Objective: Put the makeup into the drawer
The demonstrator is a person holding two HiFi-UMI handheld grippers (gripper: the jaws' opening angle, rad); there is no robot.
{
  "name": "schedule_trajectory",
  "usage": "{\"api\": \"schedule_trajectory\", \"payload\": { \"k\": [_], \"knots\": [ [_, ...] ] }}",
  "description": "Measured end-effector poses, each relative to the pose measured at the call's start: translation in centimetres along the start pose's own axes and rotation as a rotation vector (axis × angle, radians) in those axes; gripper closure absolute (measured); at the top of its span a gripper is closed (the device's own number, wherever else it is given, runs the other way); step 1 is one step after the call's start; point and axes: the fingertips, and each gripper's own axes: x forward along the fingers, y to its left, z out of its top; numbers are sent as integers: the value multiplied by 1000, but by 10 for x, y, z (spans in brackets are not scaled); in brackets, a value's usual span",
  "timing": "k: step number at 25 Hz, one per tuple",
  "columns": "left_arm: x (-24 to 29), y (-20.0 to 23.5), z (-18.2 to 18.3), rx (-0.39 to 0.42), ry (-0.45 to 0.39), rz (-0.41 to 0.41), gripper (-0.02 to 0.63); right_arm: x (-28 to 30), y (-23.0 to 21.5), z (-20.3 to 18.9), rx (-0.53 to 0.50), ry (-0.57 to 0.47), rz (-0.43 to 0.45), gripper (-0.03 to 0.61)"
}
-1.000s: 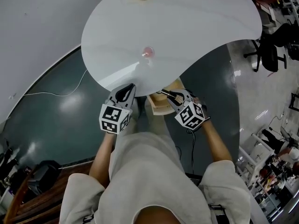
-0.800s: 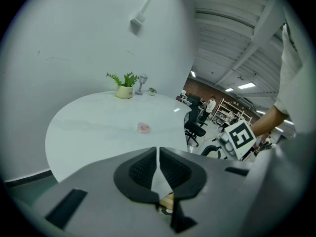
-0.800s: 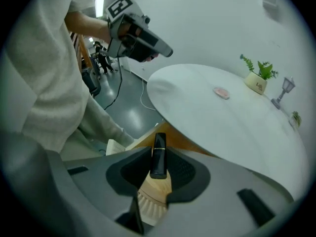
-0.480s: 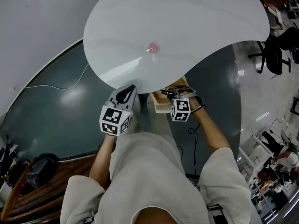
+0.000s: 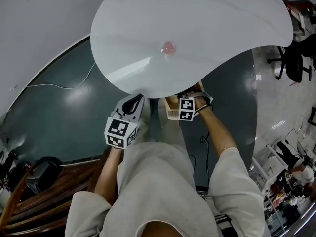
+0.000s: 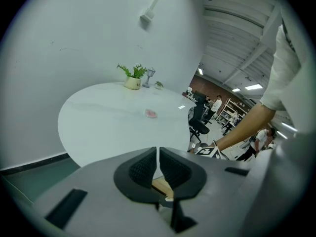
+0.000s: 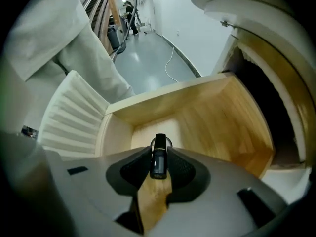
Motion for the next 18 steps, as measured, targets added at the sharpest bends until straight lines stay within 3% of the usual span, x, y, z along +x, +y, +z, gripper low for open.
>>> {"api": "schedule_trajectory", "payload": {
  "k": [16,18],
  "knots": [
    [-3,17,-17,-22,28,22,591,42,-9,-8,-71,100,12,479],
    [-3,19,-19,-22,31,26,591,45,-5,-11,-77,108,33,452]
  ]
}}
